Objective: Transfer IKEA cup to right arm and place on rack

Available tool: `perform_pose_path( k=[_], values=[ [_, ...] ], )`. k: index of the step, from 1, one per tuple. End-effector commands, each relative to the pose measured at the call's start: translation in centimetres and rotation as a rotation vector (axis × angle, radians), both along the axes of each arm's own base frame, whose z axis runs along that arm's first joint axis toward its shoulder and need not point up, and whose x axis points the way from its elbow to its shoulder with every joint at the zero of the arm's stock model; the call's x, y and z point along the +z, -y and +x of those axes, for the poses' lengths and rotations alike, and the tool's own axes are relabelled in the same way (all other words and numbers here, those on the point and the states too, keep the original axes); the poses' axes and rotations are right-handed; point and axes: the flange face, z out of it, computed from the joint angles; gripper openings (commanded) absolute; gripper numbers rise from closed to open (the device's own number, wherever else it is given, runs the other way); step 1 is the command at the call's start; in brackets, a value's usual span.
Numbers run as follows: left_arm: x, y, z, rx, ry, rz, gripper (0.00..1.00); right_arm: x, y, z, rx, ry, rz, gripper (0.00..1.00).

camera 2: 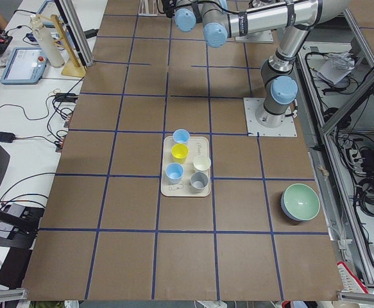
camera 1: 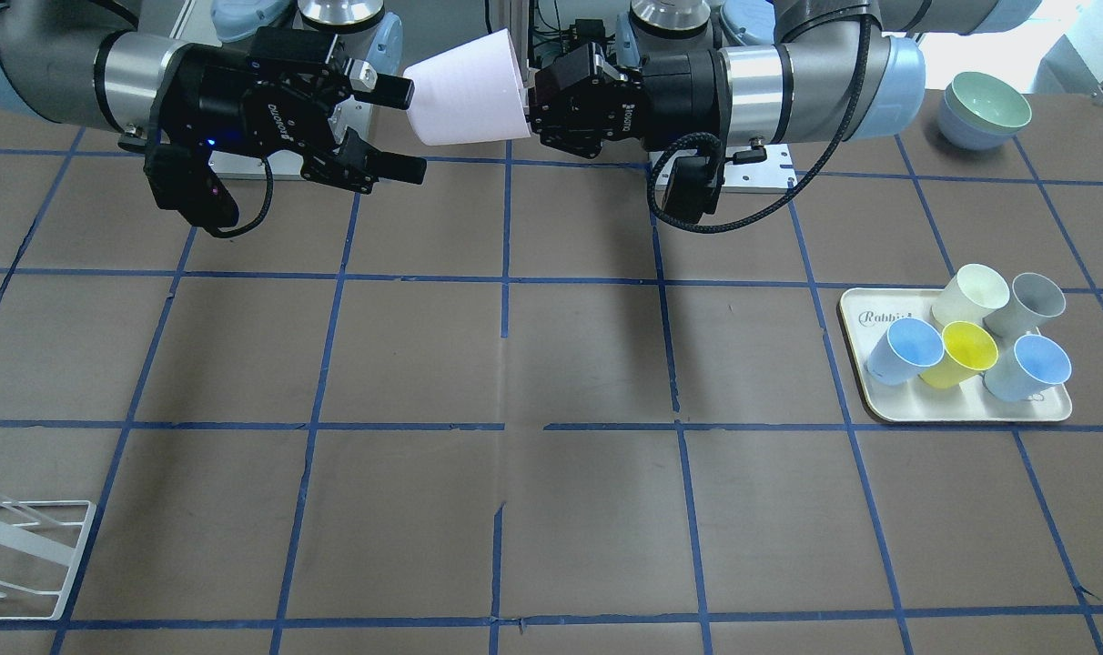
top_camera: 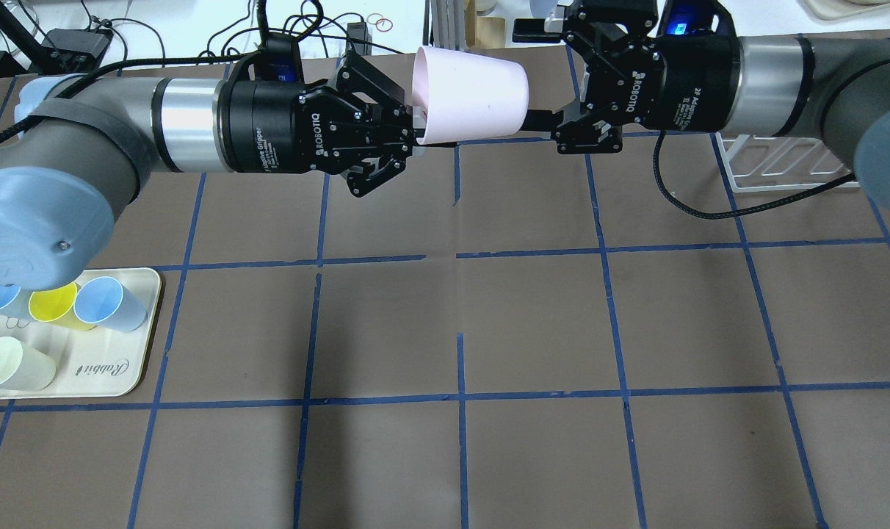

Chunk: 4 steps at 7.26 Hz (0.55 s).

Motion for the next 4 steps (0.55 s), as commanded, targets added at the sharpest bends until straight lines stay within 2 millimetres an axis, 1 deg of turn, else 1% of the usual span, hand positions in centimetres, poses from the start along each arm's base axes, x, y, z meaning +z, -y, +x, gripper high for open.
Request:
perform_pose_path(
  k=[1,2,4],
  values=[
    [-1.08,-0.26,-0.08,0.000,-0.001,0.000,0.00,0.81,-1.29,0.25,0.000,0.009,0.044,1.00],
    [-1.08,-0.32,-0.08,0.000,-0.001,-0.002,0.00,1.01,-1.77,0.34,0.000,0.011,0.057,1.00],
    [-1.17,-0.28,-0.08,0.000,-0.001,-0.003,0.00,0.62,-1.96,0.44,0.001,0.015,0.075,1.00]
  ],
)
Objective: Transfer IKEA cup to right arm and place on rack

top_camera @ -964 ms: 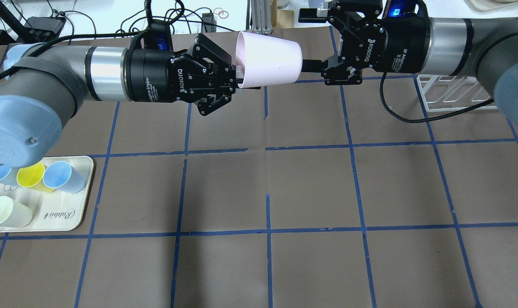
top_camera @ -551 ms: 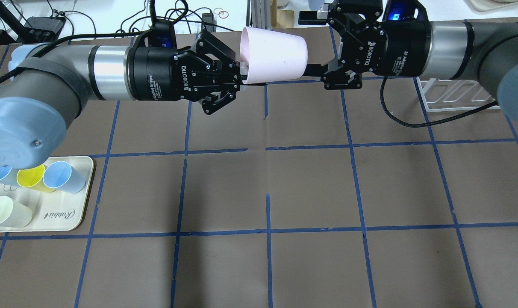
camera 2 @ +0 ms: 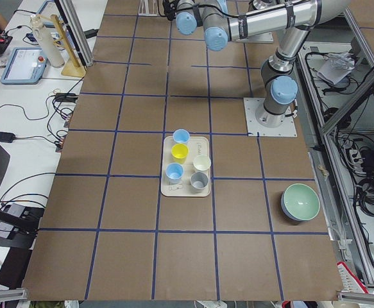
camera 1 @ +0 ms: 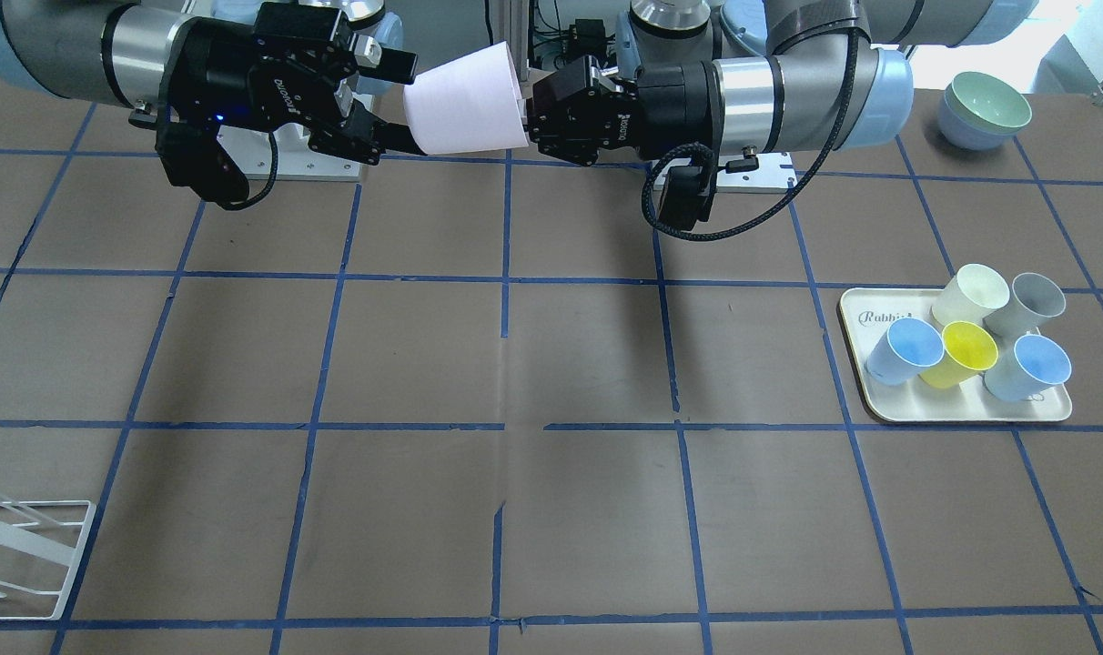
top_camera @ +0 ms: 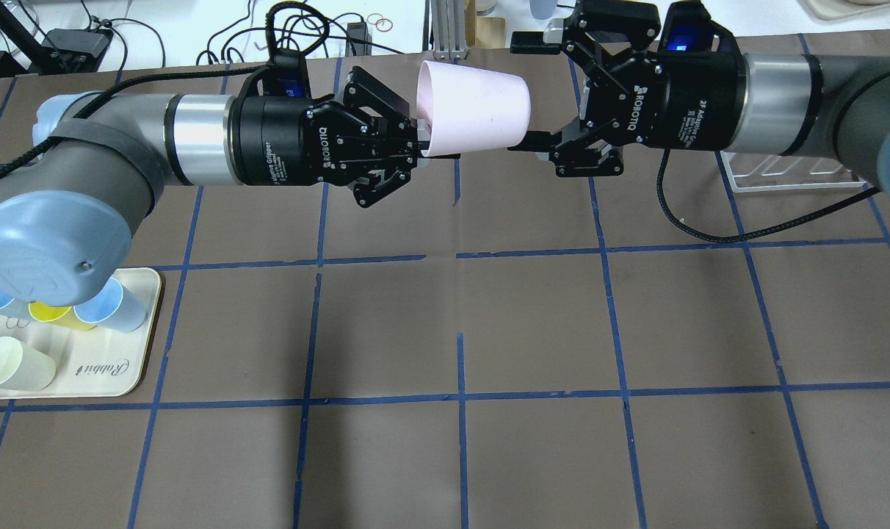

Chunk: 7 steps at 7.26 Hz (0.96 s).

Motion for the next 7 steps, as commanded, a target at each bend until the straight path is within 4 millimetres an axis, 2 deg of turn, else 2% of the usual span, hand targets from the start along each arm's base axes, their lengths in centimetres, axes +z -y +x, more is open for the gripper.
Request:
perform_pose_path(
  k=[1,4,7],
  values=[
    [-0.09,-0.05,0.00,0.000,0.001,0.000,0.00,-0.29,-0.41,0.13,0.006,0.000,0.034,1.00],
    [-0.04,-0.09,0.00,-0.001,0.003,0.000,0.00,-0.20,-0.78,0.38,0.014,0.001,0.063,1.00],
    [-0.05,-0.10,0.00,-0.002,0.006,-0.003,0.00,-0.20,-0.73,0.37,0.014,0.001,0.067,0.78]
  ],
)
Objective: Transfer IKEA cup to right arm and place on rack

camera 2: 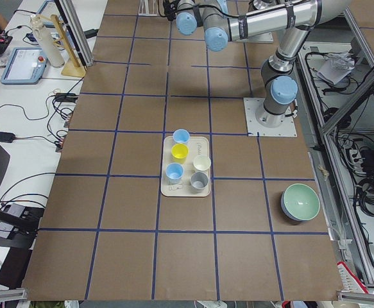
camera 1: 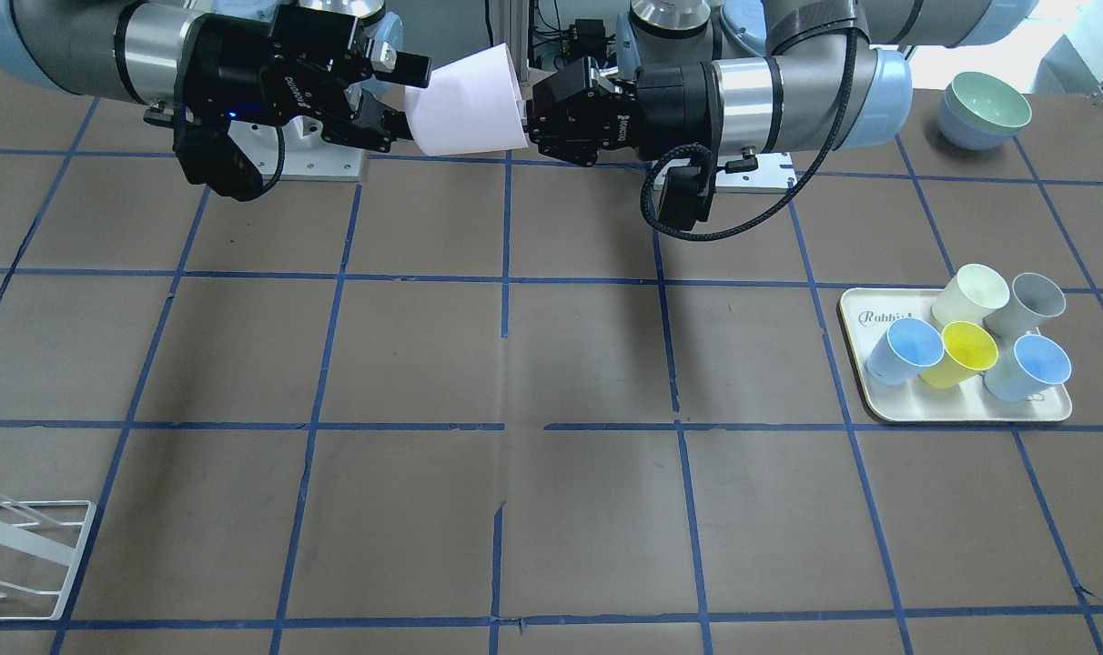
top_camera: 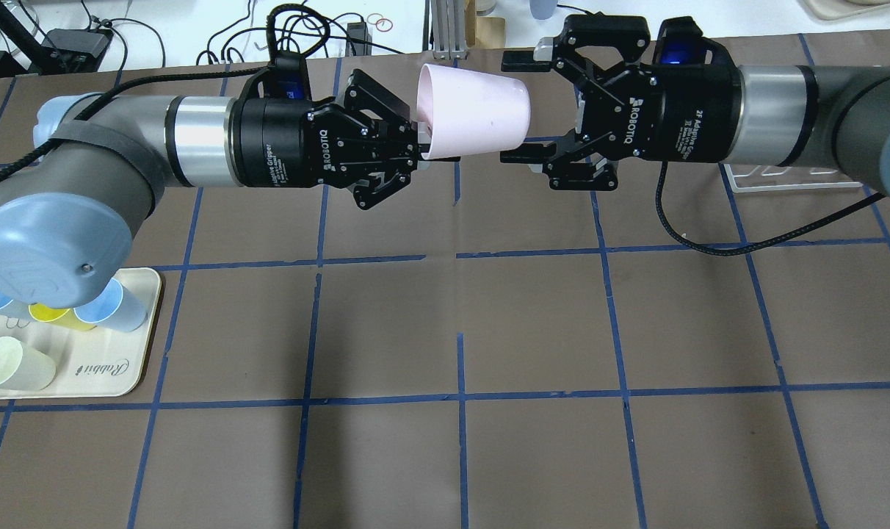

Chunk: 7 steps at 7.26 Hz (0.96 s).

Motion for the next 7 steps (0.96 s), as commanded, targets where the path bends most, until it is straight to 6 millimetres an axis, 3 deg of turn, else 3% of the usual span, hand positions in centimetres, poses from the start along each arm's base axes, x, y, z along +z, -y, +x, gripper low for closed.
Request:
perform_pose_path(
  k=[1,3,4,5,7],
  values=[
    [0.04,-0.01,0.00,0.000,0.000,-0.002,0.00,0.00,-0.01,0.01,0.000,0.000,0.002,0.65],
    [0.09,-0.06,0.00,0.000,0.000,-0.005,0.00,-0.05,-0.12,-0.05,0.007,-0.008,0.013,0.24],
    [0.00,-0.03,0.00,-0.002,0.003,-0.005,0.00,-0.03,-0.15,-0.12,0.015,-0.020,0.012,0.10],
    [0.05,-0.08,0.00,-0.002,0.004,-0.006,0.96,0.04,-0.11,-0.19,0.014,-0.021,0.011,0.04],
    [0.16,-0.11,0.01,-0.003,0.007,-0.006,1.00,0.54,-0.05,-0.59,0.040,-0.067,0.000,0.00]
  ],
)
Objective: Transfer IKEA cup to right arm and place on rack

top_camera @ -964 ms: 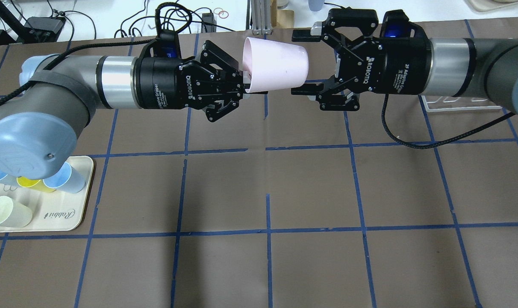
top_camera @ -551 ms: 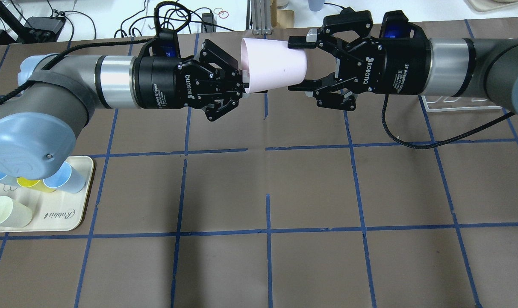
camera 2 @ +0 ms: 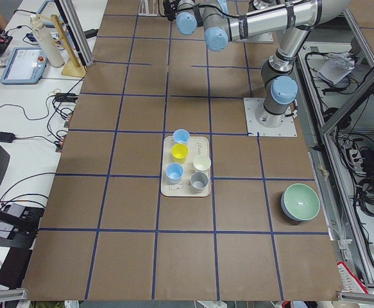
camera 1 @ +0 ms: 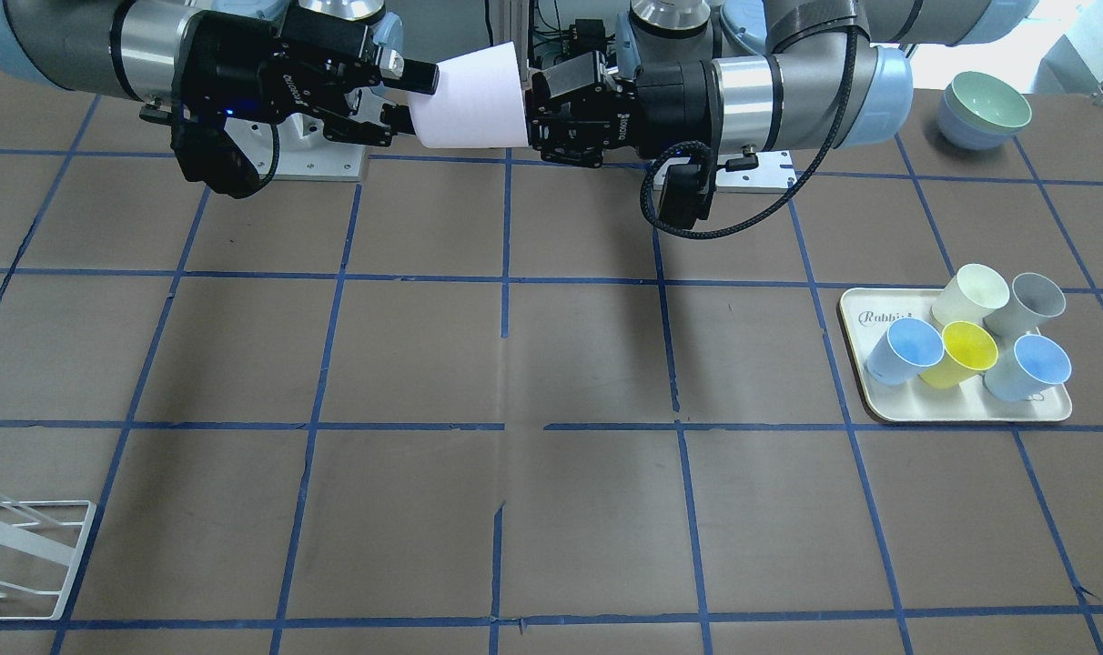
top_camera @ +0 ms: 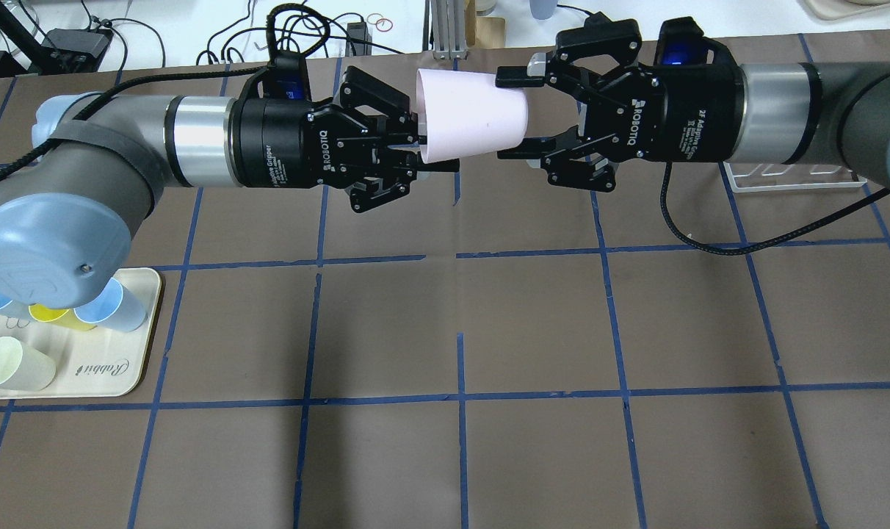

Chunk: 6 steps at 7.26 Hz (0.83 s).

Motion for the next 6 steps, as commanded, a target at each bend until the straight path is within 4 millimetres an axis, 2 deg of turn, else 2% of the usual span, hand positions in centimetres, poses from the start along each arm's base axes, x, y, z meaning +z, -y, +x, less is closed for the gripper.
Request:
perform_pose_path(
  k=[1,3,4,6],
  values=[
    [0.3,-0.1,0.0,0.003,0.002,0.015,1.00,0.8,0.2,-0.4,0.023,-0.042,-0.017,0.00],
    [1.0,-0.1,0.1,0.004,0.019,0.023,1.00,0.9,0.5,-1.3,0.003,-0.041,-0.007,0.00],
    [0.7,0.0,0.2,-0.006,0.099,0.021,1.00,1.3,0.7,-2.0,-0.015,-0.041,-0.012,0.00],
    [2.0,0.9,0.6,0.058,0.226,0.056,1.00,4.1,1.3,-2.8,-0.035,-0.046,0.005,0.00]
  ],
)
